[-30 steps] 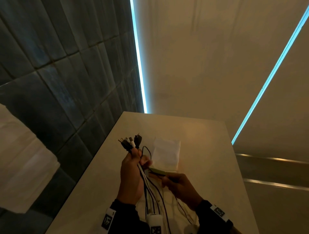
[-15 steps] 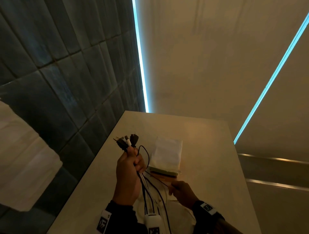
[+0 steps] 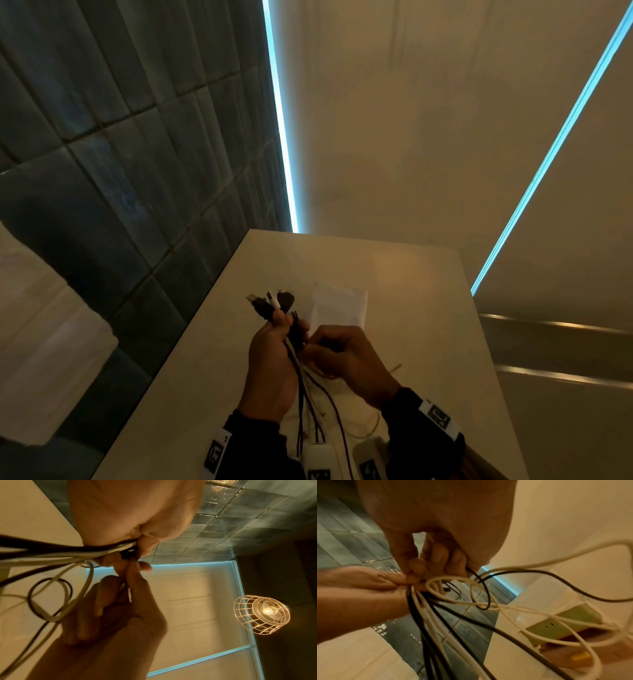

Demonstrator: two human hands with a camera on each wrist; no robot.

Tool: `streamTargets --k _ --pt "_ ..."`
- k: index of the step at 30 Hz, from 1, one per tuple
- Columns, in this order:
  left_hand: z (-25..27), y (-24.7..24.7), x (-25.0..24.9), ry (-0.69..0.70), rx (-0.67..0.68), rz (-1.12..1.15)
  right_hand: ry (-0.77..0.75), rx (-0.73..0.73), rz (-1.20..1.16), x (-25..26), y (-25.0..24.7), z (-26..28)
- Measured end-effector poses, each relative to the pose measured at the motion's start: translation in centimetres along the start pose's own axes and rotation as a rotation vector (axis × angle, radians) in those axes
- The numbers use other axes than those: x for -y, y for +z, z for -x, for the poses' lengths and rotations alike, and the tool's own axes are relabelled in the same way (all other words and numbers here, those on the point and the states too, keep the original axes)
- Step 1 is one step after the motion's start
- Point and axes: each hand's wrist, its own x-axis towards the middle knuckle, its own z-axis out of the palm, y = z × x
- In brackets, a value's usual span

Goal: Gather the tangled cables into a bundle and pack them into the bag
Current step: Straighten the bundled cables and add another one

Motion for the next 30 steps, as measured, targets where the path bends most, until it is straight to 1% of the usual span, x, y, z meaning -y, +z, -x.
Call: streamTargets --k 3,8,14,17,21,27,30 --pt "0.1 0.4 -0.2 0.020 0.038 0.064 0.053 -0.029 -0.034 -1.4 -0.7 0.4" --pt "0.2 0.6 -0.2 0.111 -0.005 0.071 0.053 -0.071 0.052 -4.4 -1.9 1.0" --pt "0.4 0.3 -0.3 0.110 0.037 0.112 0.075 -0.110 0.135 -7.1 -2.8 0.8" --pt "0.1 -0.2 -0.4 0.101 0.041 0.111 0.090 -0.073 0.216 -8.5 -3.5 0.9" --pt "0.0 -1.1 -0.4 0.098 0.020 0.103 0.109 -0.004 0.211 -10.0 -4.4 1.1" --pt "0.0 -1.4 -0.4 0.094 -0.006 0.104 0.148 0.025 0.265 -11.2 -6.1 1.5" --pt "0.0 -1.4 -0.5 0.104 -0.013 0.101 0.172 0.004 0.275 -11.5 -6.8 1.6"
